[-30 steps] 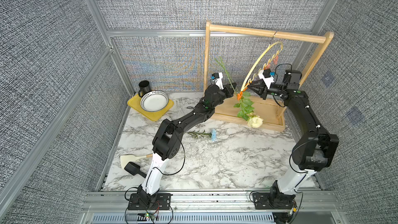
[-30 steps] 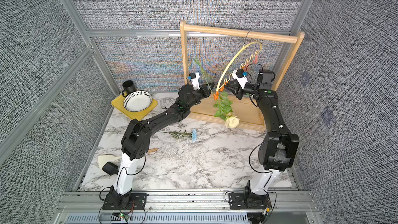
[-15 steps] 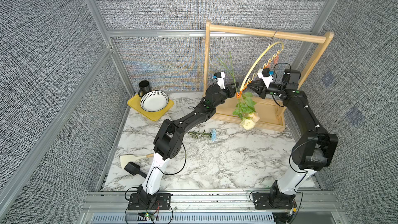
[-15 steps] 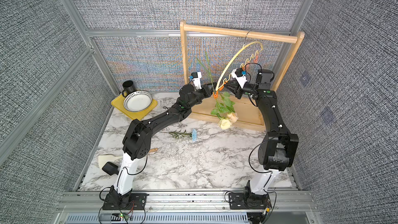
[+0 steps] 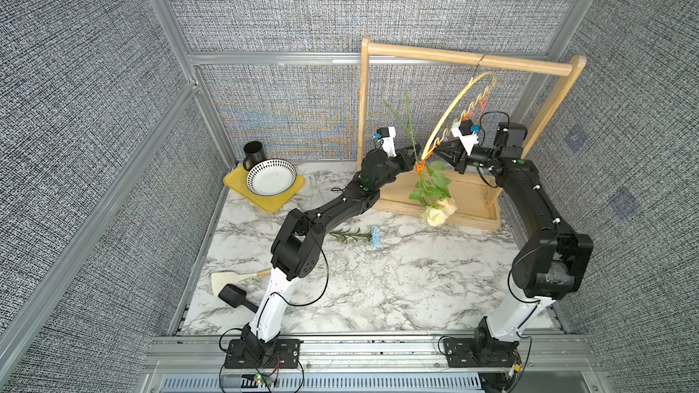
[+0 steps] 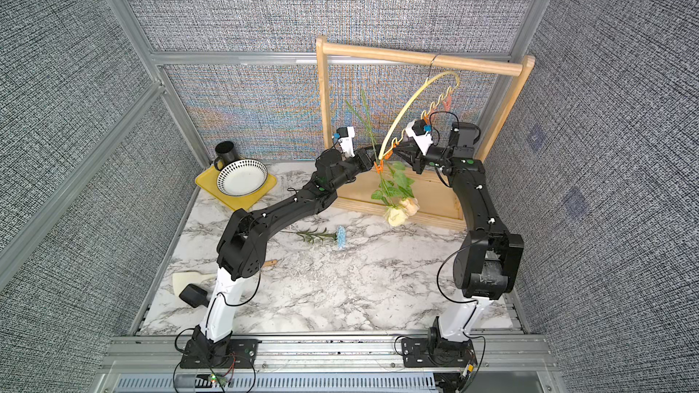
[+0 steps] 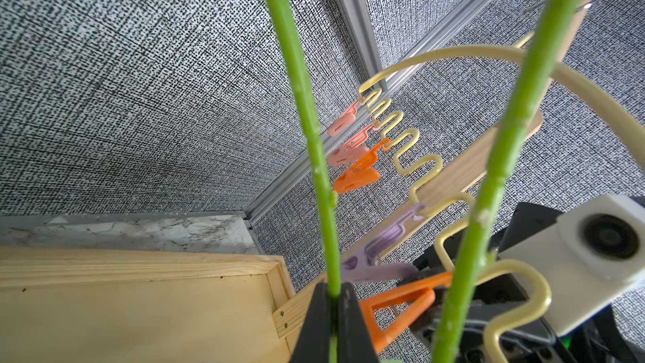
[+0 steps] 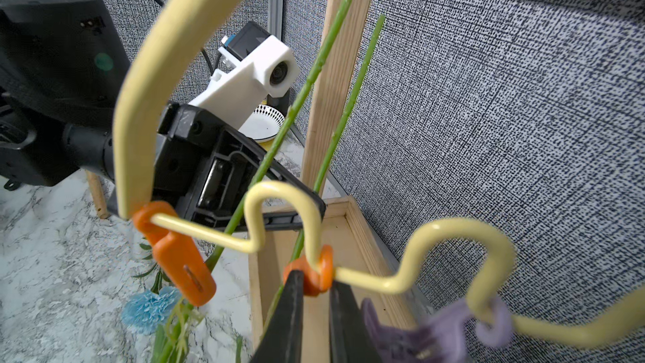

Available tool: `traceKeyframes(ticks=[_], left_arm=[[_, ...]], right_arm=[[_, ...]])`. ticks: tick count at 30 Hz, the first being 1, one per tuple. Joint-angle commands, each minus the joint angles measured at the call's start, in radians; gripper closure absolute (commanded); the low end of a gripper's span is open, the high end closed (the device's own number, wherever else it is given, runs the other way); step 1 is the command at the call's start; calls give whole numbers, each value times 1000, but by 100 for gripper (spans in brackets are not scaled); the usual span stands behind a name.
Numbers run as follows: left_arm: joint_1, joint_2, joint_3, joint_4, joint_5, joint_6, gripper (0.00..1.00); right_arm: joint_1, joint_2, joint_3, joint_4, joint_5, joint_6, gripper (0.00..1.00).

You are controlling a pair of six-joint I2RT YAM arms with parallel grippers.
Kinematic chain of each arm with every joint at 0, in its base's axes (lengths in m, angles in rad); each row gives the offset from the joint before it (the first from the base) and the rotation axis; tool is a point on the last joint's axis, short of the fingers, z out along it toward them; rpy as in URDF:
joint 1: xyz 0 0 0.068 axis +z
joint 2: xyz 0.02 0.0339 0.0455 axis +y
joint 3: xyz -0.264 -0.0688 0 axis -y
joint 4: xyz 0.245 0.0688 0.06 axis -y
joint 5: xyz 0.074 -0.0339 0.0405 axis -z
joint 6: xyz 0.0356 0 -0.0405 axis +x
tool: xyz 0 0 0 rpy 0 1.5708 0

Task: Dry the flowers on a clothes hanger
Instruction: Open the clamp at the hanger, then clamp the flower onto the hanger.

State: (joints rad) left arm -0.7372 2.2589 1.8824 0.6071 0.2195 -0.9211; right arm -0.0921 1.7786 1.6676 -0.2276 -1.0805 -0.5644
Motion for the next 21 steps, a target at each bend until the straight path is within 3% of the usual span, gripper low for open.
traceKeyframes(ticks=[1,21], left_arm=[[-2,6,3,102,18,-30,98],[-2,22,-16,151,7,-58,98]], right_arm=[[2,6,3,-8,7,4,84],[4,2,-11,-7,-32,17,84]])
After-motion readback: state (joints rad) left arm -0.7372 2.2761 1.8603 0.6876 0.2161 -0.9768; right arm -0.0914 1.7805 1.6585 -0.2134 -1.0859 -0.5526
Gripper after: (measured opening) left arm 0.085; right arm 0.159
